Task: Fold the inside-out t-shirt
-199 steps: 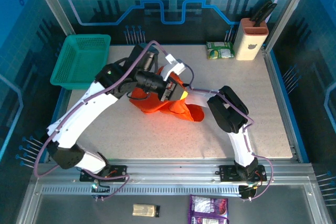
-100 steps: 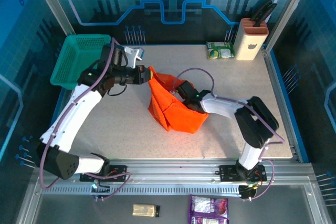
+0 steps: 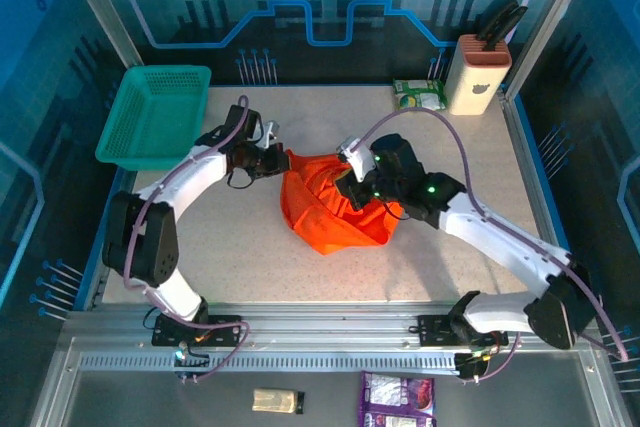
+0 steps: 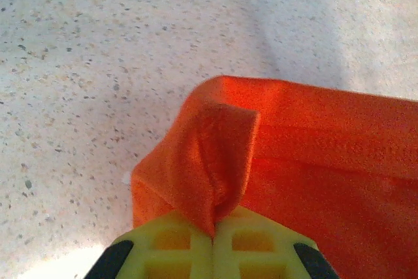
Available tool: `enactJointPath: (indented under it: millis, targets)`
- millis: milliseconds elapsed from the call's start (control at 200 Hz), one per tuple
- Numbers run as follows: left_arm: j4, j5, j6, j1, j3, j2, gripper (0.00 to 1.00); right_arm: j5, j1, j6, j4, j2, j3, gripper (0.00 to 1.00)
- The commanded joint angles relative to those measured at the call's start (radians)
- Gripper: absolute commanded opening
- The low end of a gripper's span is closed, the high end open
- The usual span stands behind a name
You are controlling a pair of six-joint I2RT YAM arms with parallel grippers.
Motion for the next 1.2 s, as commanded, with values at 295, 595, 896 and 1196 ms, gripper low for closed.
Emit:
enactJointPath:
  millis: [295, 595, 896, 1196]
  targets:
    - [0.233, 0.138, -0.149, 0.187, -0.148, 0.074, 0.0, 0.151, 0.011, -0.02, 0.163, -0.324, 0.013, 0.0]
    - [0.294, 0.146, -0.223, 0.457, -0.355, -0.097, 0.0, 0.627, -0.055, 0.071, 0.053, -0.448, -0.095, 0.0]
    - [0.236, 0.137, -0.208, 0.505, -0.387, -0.225, 0.0, 0.272, -0.347, 0.45, -0.147, -0.277, -0.259, 0.0]
    - [-0.021, 0.078, -0.037, 0.322, -0.136, -0.214, 0.28, 0.035, -0.372, 0.398, -0.268, -0.008, -0.141, 0.52]
